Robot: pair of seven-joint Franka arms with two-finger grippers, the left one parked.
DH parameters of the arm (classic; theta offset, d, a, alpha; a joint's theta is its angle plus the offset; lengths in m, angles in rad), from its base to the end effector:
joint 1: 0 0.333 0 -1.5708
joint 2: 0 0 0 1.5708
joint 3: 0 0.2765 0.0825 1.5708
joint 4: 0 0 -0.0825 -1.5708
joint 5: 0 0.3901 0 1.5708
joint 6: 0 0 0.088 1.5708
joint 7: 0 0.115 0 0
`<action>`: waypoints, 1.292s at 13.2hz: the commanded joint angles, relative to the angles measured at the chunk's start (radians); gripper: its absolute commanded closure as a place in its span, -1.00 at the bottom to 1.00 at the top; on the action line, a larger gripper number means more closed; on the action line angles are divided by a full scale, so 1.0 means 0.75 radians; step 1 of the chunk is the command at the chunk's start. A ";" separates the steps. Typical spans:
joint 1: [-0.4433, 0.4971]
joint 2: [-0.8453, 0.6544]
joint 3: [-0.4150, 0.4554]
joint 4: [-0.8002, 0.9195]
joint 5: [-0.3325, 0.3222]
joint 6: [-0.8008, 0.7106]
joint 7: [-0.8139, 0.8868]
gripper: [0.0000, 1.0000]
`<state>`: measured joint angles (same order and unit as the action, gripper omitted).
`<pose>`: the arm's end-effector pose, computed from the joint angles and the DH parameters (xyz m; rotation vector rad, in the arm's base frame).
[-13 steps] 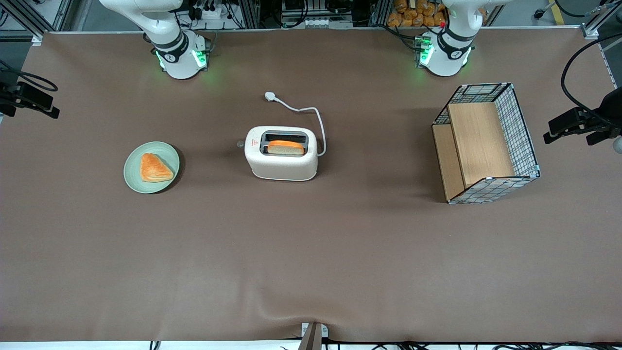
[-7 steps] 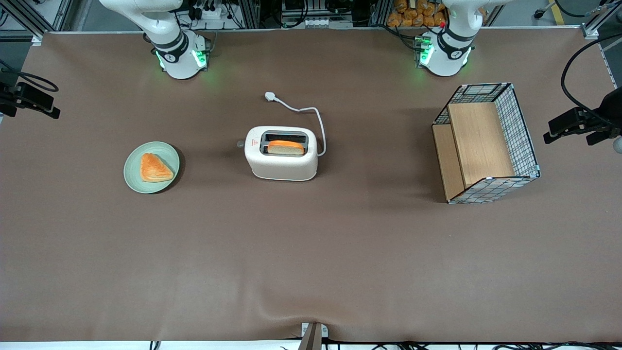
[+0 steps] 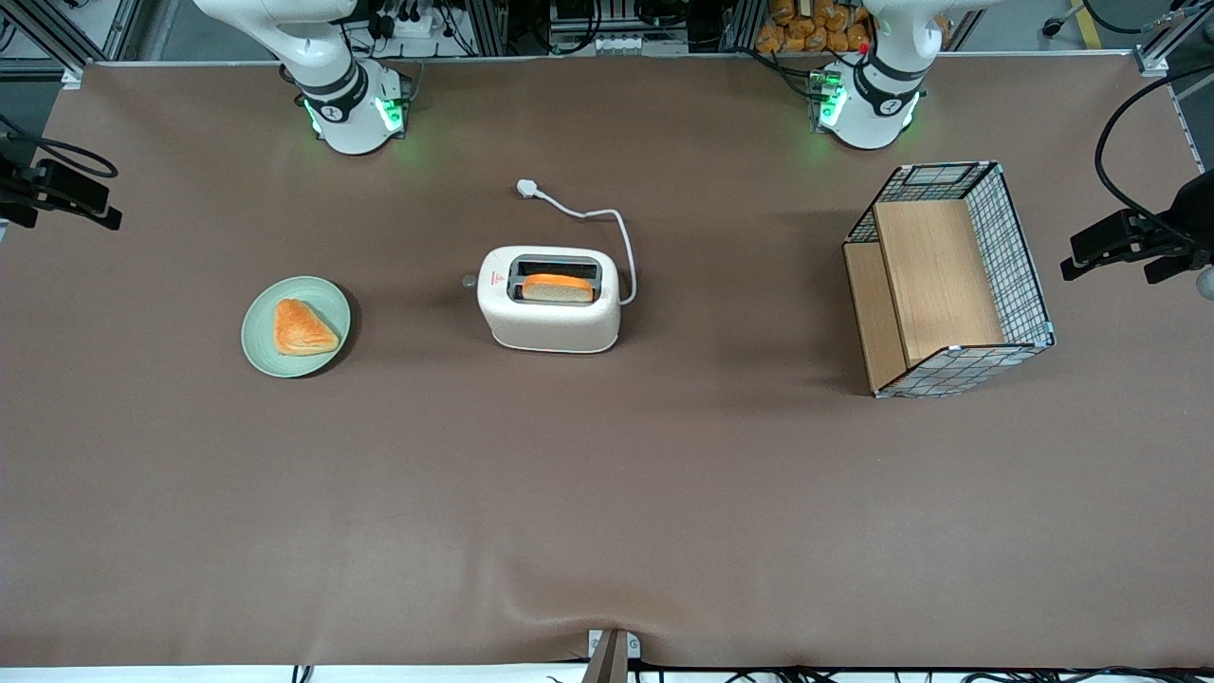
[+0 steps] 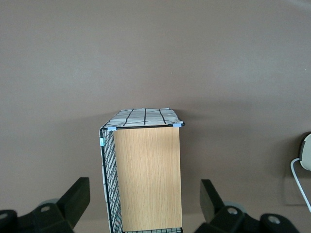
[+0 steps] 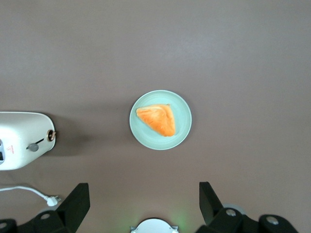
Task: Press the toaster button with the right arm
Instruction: 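Move the right gripper over the plate to the white toaster's side lever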
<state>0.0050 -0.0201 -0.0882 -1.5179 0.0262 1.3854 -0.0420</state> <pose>0.5329 -0.0415 0.5977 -3.1016 0.0585 0.1716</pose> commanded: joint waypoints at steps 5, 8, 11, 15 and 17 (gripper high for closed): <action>0.046 0.072 0.005 -0.101 0.257 -0.033 0.001 -1.00; 0.128 0.125 0.005 -0.158 0.323 -0.029 0.005 -1.00; 0.153 0.172 0.005 -0.267 0.484 0.008 0.005 -1.00; 0.251 0.223 0.005 -0.422 0.640 0.167 0.003 -0.18; 0.312 0.225 0.005 -0.500 0.681 0.283 0.005 0.67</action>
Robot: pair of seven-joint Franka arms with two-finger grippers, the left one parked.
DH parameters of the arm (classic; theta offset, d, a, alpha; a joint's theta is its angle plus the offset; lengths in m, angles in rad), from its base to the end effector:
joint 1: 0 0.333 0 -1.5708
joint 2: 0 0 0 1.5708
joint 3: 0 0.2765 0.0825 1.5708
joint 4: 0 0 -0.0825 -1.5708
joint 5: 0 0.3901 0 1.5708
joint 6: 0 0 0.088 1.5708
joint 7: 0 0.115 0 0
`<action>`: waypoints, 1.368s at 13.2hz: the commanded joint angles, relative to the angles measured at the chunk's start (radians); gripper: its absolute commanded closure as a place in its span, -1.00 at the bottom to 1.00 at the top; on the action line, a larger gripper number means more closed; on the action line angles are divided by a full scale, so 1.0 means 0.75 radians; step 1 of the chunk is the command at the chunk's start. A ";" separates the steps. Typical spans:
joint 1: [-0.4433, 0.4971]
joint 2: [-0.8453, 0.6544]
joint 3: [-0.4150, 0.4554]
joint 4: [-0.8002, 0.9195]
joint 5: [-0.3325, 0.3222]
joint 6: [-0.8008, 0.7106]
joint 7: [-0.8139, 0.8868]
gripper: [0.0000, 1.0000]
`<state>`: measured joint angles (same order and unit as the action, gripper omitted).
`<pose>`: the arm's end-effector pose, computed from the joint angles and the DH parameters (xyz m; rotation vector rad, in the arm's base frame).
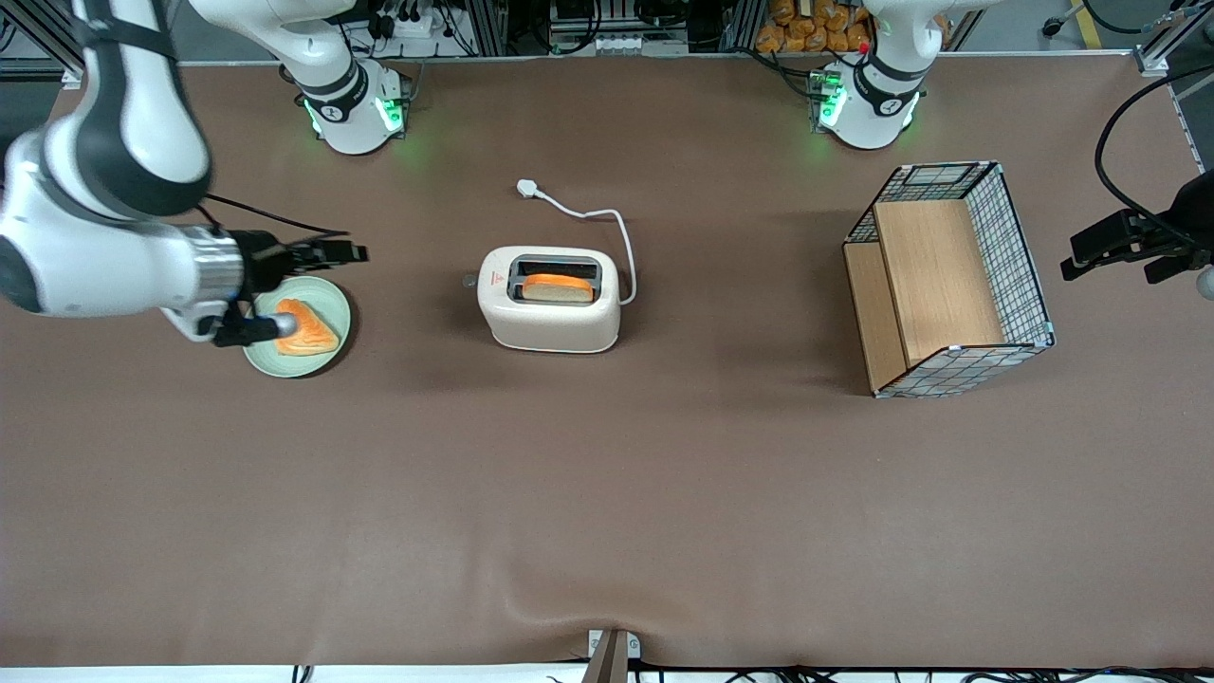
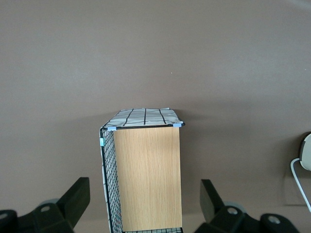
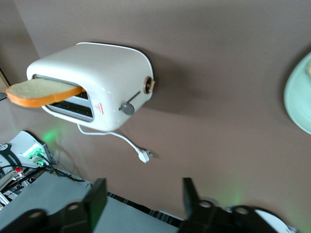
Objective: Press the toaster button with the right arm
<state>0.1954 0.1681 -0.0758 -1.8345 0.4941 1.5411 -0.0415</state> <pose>0.5391 0.1221 0.3736 -2.6111 -0.0733 0.6354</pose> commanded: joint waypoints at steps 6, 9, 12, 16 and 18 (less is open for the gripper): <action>0.169 0.005 -0.011 -0.203 0.167 0.197 0.002 1.00; 0.201 0.021 -0.009 -0.233 0.190 0.264 0.002 1.00; 0.240 0.021 -0.011 -0.299 0.249 0.373 0.002 1.00; 0.267 0.066 -0.011 -0.311 0.253 0.467 -0.004 1.00; 0.267 0.079 -0.009 -0.311 0.253 0.493 -0.010 1.00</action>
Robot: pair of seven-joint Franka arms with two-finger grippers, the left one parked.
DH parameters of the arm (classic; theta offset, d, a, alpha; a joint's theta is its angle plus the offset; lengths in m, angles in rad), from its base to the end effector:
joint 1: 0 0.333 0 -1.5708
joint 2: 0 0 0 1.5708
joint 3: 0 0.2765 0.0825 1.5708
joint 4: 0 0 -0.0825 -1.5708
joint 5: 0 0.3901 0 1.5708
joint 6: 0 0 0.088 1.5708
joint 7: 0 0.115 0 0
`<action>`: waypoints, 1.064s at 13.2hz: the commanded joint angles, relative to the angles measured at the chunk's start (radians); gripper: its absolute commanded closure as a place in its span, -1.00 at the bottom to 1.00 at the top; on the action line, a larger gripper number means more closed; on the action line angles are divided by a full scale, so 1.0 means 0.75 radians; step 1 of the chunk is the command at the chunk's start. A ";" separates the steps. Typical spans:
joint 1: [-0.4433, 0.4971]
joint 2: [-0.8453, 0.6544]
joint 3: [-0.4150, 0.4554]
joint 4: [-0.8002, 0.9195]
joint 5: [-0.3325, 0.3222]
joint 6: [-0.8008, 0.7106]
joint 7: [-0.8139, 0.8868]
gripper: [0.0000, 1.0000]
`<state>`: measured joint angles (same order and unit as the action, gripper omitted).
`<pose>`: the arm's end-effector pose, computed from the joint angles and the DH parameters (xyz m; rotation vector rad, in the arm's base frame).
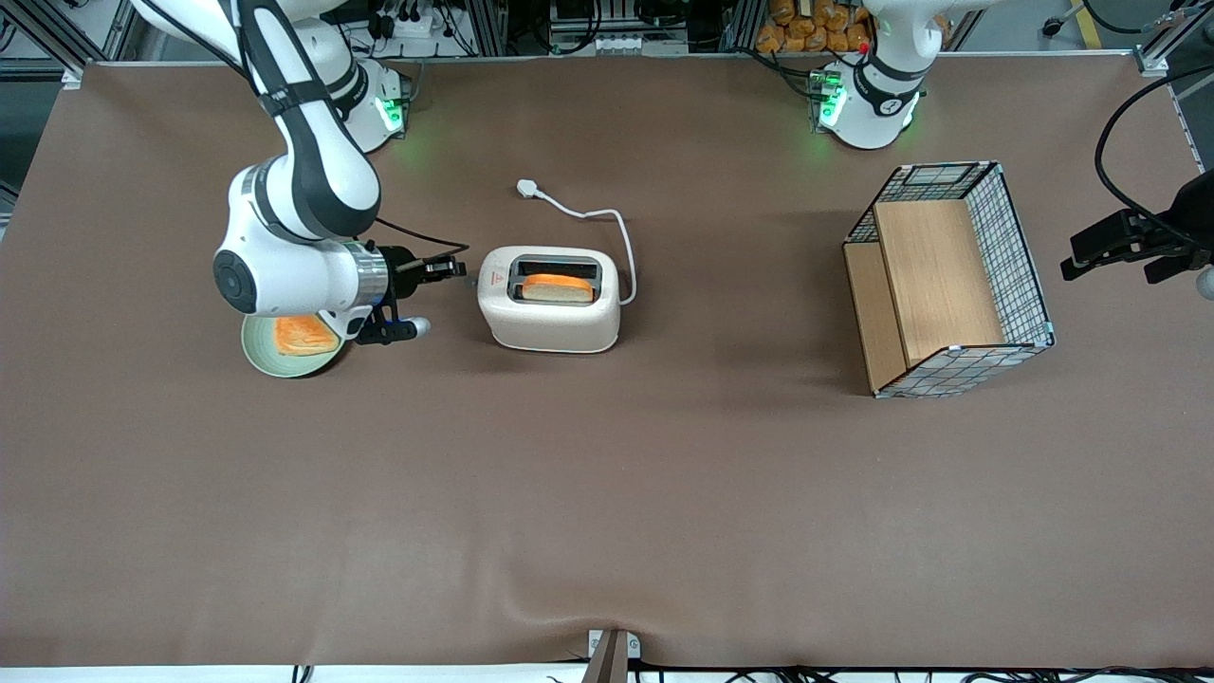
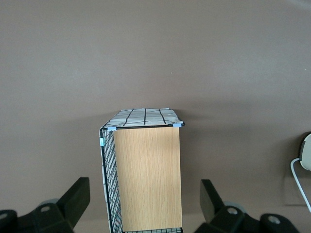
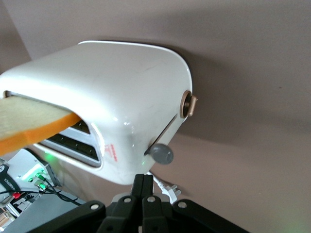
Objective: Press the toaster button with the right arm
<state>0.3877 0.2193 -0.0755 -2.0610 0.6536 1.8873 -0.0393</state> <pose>0.4973 0.2127 0.2658 -2.5793 -0.0195 0.5976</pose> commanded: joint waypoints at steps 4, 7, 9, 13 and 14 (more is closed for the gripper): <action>0.011 0.049 -0.010 -0.009 0.081 0.032 -0.019 1.00; 0.011 0.070 -0.010 -0.011 0.090 0.034 -0.019 1.00; 0.005 0.082 -0.010 -0.017 0.090 0.034 -0.021 1.00; -0.008 0.119 -0.010 -0.019 0.120 0.034 -0.021 1.00; -0.008 0.133 -0.012 -0.019 0.137 0.032 -0.021 1.00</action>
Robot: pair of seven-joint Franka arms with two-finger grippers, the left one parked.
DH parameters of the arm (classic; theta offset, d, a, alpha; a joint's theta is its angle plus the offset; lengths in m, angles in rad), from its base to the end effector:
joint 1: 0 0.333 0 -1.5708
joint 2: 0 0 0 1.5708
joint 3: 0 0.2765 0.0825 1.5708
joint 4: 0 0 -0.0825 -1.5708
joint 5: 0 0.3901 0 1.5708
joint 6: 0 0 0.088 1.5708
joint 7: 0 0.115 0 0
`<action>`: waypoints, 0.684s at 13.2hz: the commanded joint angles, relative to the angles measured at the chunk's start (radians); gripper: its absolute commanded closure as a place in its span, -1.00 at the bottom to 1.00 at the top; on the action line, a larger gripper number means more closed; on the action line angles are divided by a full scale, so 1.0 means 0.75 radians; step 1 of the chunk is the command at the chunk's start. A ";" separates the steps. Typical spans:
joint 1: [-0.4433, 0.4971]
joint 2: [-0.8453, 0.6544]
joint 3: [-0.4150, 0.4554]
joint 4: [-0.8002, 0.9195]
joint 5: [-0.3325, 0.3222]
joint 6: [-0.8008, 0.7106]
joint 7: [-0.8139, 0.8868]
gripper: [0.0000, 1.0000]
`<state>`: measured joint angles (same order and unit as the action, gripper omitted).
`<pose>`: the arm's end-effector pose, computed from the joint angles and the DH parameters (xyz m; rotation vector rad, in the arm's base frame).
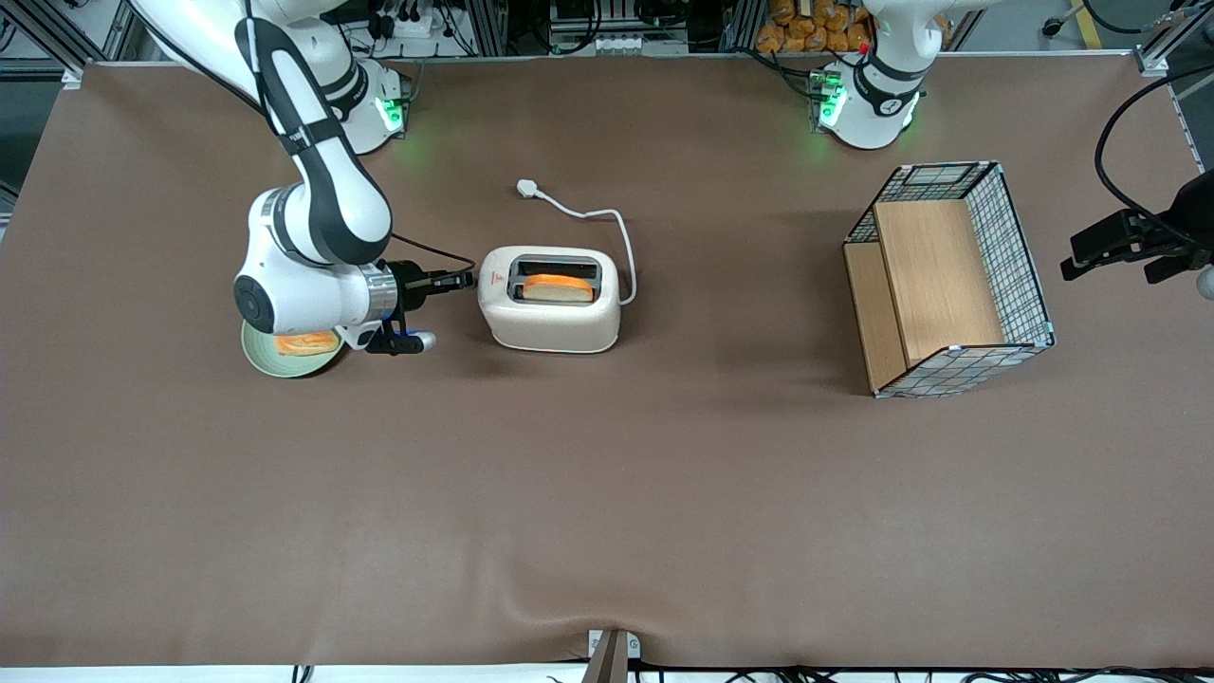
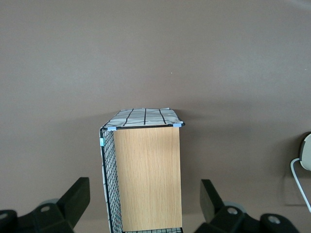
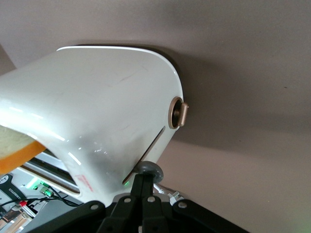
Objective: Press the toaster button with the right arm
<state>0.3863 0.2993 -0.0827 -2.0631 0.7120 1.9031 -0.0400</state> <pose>0.4949 0.2091 0.2241 -2.5415 0.0734 0.6703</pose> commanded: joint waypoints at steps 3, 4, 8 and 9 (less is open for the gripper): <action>-0.012 0.047 -0.002 -0.017 0.065 0.013 -0.026 1.00; -0.024 0.059 -0.002 -0.015 0.077 0.013 -0.035 1.00; -0.069 0.133 -0.002 -0.015 0.163 0.011 -0.137 1.00; -0.077 0.151 -0.002 -0.015 0.177 0.011 -0.163 1.00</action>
<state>0.3548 0.3711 -0.0889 -2.0652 0.8078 1.9006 -0.0971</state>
